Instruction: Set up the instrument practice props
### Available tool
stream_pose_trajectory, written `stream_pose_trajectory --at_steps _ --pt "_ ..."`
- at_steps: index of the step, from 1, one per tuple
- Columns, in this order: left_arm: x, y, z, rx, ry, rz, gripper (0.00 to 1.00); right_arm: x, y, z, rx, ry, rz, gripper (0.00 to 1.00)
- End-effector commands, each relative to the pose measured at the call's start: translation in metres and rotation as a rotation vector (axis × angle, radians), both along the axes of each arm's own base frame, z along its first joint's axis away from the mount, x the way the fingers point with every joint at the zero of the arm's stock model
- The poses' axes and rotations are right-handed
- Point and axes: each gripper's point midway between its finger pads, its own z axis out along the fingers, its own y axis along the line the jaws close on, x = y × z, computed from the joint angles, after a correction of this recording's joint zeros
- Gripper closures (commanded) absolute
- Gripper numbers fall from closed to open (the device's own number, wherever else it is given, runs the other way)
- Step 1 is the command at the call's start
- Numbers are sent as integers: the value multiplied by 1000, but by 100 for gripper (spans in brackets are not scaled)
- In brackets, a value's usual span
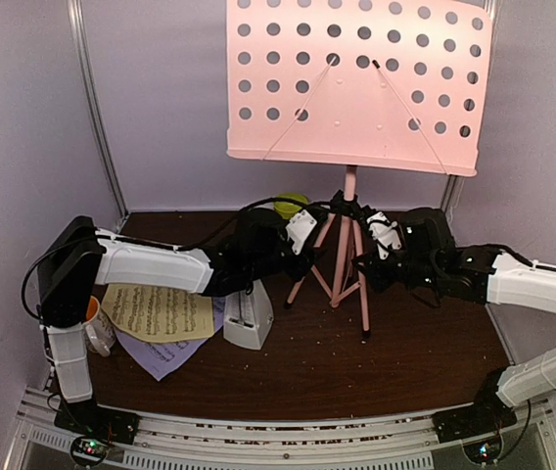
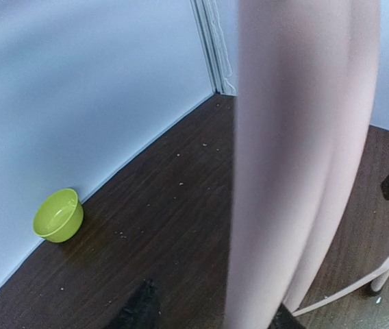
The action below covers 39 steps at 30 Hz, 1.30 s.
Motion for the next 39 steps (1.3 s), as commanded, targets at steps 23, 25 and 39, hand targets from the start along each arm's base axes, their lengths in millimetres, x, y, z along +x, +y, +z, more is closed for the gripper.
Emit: stream_pose_trajectory --at_steps 23,25,39 --pt "22 5 26 -28 -72 144 53 27 15 30 262 -197 -74 63" --pt "21 5 28 -17 -84 143 60 30 13 29 243 -193 -89 70" --pt "42 51 24 119 -151 194 100 10 -40 44 99 -207 -200 100"
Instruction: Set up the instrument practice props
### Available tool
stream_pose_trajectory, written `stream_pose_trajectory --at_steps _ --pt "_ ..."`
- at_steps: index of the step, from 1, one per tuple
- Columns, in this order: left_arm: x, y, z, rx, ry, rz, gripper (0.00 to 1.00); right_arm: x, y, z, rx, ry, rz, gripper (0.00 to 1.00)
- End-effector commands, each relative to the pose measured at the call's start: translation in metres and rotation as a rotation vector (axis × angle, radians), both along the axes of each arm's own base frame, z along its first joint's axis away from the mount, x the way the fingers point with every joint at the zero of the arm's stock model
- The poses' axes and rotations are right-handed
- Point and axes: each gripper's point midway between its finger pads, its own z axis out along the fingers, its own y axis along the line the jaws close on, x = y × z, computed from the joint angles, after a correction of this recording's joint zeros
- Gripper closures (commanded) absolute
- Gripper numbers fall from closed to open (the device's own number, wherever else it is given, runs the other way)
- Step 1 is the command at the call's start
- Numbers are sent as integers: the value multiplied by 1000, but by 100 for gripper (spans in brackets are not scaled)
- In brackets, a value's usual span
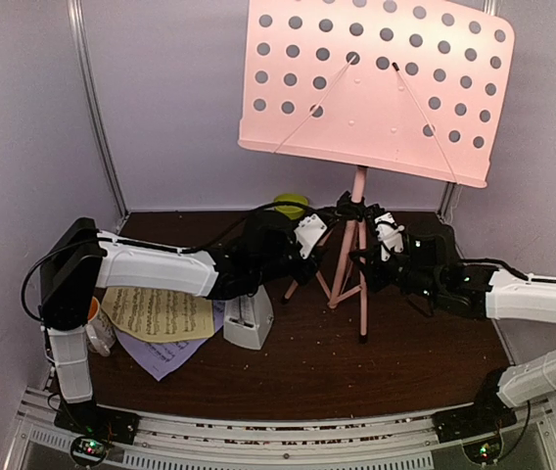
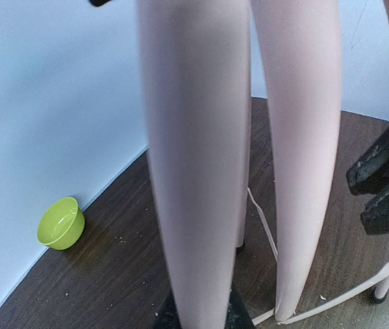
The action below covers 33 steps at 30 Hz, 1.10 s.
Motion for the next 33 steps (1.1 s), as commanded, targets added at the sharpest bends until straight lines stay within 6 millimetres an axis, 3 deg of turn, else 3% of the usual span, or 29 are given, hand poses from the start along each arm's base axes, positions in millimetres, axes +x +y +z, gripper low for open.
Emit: stream_pose_trajectory --at_steps 1,7,12,19,26,29,33 --pt "57 68 18 67 -103 202 100 4 -49 35 -70 -76 -179 100" --pt "81 94 13 89 -113 273 100 2 -92 56 -199 -126 -300 100" --pt "98 113 18 142 -165 342 100 4 -116 49 -252 -108 -350 100" --pt "109 130 17 191 -138 336 100 15 -95 10 -231 28 -286 100" --pt "107 124 -19 239 -62 297 100 23 -79 -25 -251 126 -248 100" --pt "108 130 -24 254 -44 303 100 22 -80 -24 -261 130 -241 100" --pt "96 114 -6 147 -39 220 95 19 -57 -13 -159 108 -140 100"
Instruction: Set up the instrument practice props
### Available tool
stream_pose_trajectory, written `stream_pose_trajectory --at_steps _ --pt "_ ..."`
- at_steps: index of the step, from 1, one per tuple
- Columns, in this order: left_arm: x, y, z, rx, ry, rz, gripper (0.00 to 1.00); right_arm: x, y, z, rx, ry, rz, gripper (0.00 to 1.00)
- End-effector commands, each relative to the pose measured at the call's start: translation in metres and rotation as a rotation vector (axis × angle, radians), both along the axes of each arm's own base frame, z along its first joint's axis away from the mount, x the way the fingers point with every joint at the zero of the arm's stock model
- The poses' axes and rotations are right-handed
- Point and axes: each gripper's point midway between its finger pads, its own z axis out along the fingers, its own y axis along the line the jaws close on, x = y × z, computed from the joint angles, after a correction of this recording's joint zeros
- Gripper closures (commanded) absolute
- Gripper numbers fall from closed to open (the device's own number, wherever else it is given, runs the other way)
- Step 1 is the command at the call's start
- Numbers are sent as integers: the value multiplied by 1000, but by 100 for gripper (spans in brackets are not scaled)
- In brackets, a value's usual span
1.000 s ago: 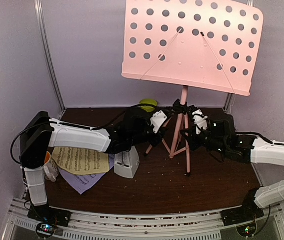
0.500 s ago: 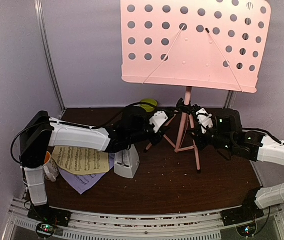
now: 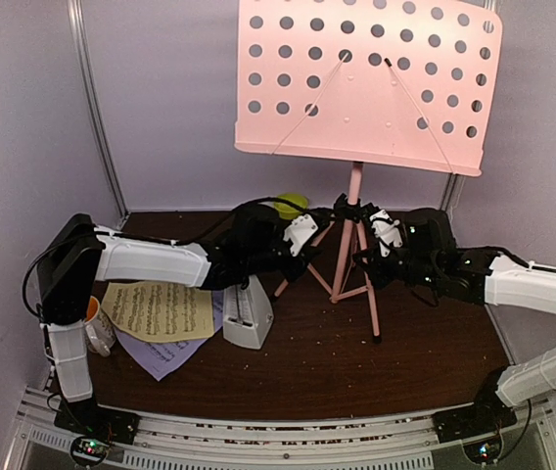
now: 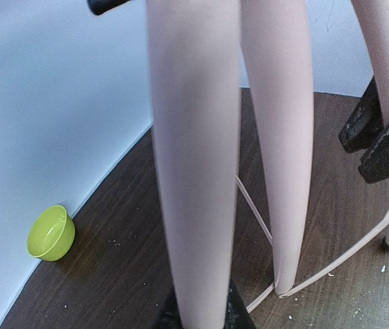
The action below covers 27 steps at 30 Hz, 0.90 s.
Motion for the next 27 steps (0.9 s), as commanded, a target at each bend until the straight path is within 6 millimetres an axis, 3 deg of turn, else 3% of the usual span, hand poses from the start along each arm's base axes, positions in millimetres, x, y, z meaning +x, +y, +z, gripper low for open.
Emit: stream_pose_trajectory --at_steps 1,4,8,12,15,19,27 --pt "78 92 16 39 -63 289 91 11 -39 2 -9 14 -133 98" --pt "60 73 38 -34 -89 228 81 9 -23 10 68 6 -72 92" --pt "47 50 53 -63 -107 185 74 10 -15 23 111 -26 -39 81" --pt "39 34 59 -85 -113 171 62 8 -10 42 158 -70 -14 59" --pt "33 25 66 -95 -129 164 53 7 -8 58 191 -113 -7 48" --pt "32 21 75 -92 -149 177 50 12 -1 67 190 -134 3 47" --pt "32 12 90 -119 -139 172 51 26 14 61 171 -125 -1 53"
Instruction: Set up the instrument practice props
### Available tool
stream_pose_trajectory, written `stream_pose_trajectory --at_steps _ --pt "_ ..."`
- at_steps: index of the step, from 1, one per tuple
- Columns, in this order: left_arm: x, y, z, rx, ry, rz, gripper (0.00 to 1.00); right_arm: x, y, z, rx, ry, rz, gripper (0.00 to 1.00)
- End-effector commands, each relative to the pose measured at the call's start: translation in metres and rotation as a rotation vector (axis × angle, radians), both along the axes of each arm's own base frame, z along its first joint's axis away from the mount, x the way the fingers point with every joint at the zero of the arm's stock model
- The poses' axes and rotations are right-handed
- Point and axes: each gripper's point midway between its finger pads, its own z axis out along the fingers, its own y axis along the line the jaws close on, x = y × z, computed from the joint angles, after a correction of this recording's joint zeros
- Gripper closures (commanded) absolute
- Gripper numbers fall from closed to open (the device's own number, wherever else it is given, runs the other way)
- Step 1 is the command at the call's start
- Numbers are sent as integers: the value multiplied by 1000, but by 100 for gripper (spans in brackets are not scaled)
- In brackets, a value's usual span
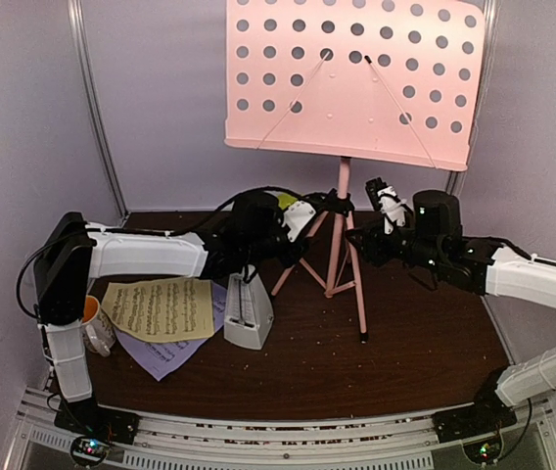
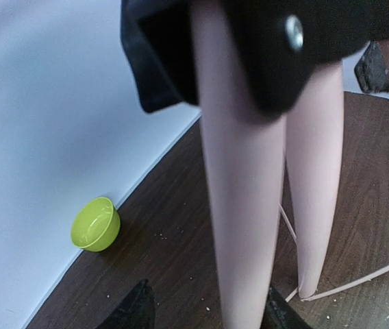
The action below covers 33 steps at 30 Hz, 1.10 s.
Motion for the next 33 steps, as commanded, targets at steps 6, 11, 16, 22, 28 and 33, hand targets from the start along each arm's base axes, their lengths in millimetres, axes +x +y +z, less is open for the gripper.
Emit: stream_pose_trajectory --at_steps 6,11,16,22,28,33 --pt "11 -17 60 -121 -106 45 55 13 11 2 8 -39 -58 60" --pt "19 -12 58 -85 -127 92 70 14 9 -4 -26 -40 -86 76" --pt "27 0 52 -26 -141 129 84 14 -3 4 -40 -52 -135 98" --pt "42 34 53 -11 -160 178 100 9 -28 7 -103 -55 -215 100" --pt "61 69 44 68 -199 244 100 4 -57 9 -159 -55 -273 100" --pt "79 90 46 66 -204 292 100 7 -82 28 -219 -75 -330 100"
